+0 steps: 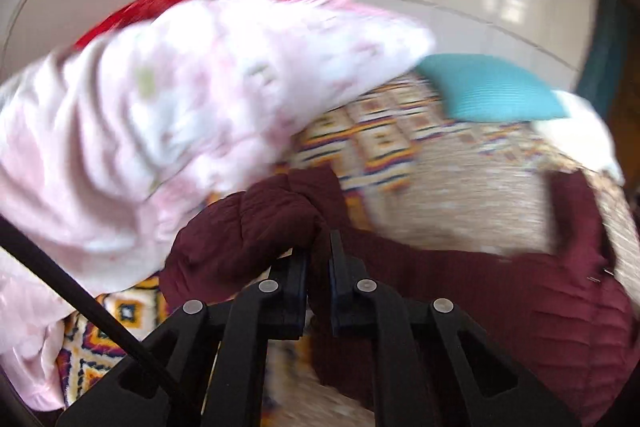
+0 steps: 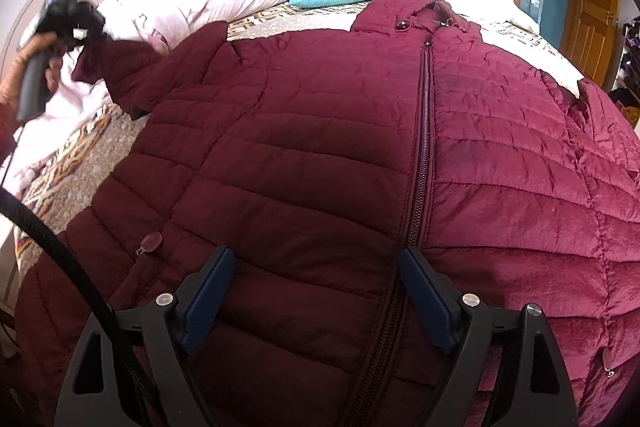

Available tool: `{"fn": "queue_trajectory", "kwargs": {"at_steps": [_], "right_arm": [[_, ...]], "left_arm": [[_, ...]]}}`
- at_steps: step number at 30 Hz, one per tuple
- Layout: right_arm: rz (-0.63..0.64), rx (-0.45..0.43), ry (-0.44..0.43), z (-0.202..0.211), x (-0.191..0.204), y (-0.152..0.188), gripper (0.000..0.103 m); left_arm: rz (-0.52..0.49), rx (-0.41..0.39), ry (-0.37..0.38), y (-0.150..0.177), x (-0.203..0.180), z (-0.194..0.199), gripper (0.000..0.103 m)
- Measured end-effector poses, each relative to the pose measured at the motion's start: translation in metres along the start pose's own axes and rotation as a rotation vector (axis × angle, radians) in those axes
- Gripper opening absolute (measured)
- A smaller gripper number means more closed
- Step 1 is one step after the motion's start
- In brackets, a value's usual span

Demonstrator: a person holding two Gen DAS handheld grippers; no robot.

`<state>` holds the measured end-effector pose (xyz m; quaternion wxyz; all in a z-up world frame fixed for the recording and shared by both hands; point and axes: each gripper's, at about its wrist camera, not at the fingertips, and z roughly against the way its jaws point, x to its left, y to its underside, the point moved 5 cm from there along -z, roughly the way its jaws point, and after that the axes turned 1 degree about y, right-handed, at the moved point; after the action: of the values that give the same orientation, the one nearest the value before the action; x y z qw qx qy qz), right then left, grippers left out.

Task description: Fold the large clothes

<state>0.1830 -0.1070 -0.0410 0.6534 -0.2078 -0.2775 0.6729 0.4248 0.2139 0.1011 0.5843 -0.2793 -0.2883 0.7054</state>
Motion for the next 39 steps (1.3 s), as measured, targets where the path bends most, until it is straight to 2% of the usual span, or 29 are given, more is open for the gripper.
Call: {"fn": "queue_trajectory", "kwargs": {"at_steps": [3, 5, 7, 10, 13, 15, 17, 19, 22, 24, 27, 30, 32, 35, 39], "right_arm": [[-0.074, -0.056, -0.057, 0.017, -0.011, -0.002, 0.083], [-0.143, -0.109, -0.055, 0.037, -0.025, -0.003, 0.083], [-0.218, -0.177, -0.039, 0.068, -0.049, -0.002, 0.083], [-0.271, -0.217, -0.002, 0.102, -0.079, 0.006, 0.084], [-0.279, -0.219, 0.077, 0.122, -0.104, 0.019, 0.084], [-0.289, -0.211, 0.109, 0.129, -0.116, 0.027, 0.084], [-0.314, -0.197, 0.123, 0.136, -0.129, 0.035, 0.084], [-0.322, -0.184, 0.130, 0.140, -0.136, 0.040, 0.084], [-0.304, -0.153, 0.123, 0.136, -0.136, 0.036, 0.084], [-0.290, -0.136, 0.101, 0.131, -0.133, 0.029, 0.084], [-0.218, -0.096, 0.058, 0.111, -0.113, 0.008, 0.084], [-0.105, -0.082, 0.050, 0.086, -0.085, -0.022, 0.084], [-0.028, -0.073, 0.055, 0.067, -0.062, -0.043, 0.084], [0.084, -0.058, 0.072, 0.033, -0.027, -0.075, 0.084], [0.210, -0.037, 0.154, -0.014, 0.007, -0.106, 0.084]], "left_arm": [[-0.086, -0.036, 0.149, 0.004, -0.069, 0.043, 0.008], [-0.141, -0.034, 0.260, 0.019, -0.117, 0.067, 0.008], [-0.201, -0.019, 0.362, 0.041, -0.165, 0.086, 0.008], [-0.290, 0.025, 0.485, 0.085, -0.227, 0.104, 0.008], [-0.380, 0.071, 0.535, 0.135, -0.277, 0.109, 0.012], [-0.419, 0.108, 0.513, 0.164, -0.297, 0.103, 0.023], [-0.429, 0.178, 0.526, 0.191, -0.309, 0.099, 0.033], [-0.407, 0.220, 0.546, 0.212, -0.301, 0.105, 0.039], [-0.405, 0.212, 0.519, 0.227, -0.275, 0.121, 0.047], [-0.410, 0.157, 0.452, 0.233, -0.247, 0.139, 0.058], [-0.387, 0.051, 0.331, 0.240, -0.201, 0.157, 0.069], [-0.356, -0.071, 0.175, 0.256, -0.156, 0.163, 0.072], [-0.342, -0.105, 0.125, 0.261, -0.136, 0.159, 0.074], [-0.317, -0.067, 0.098, 0.274, -0.121, 0.135, 0.074], [-0.219, 0.006, 0.140, 0.291, -0.101, 0.103, 0.074]]}}
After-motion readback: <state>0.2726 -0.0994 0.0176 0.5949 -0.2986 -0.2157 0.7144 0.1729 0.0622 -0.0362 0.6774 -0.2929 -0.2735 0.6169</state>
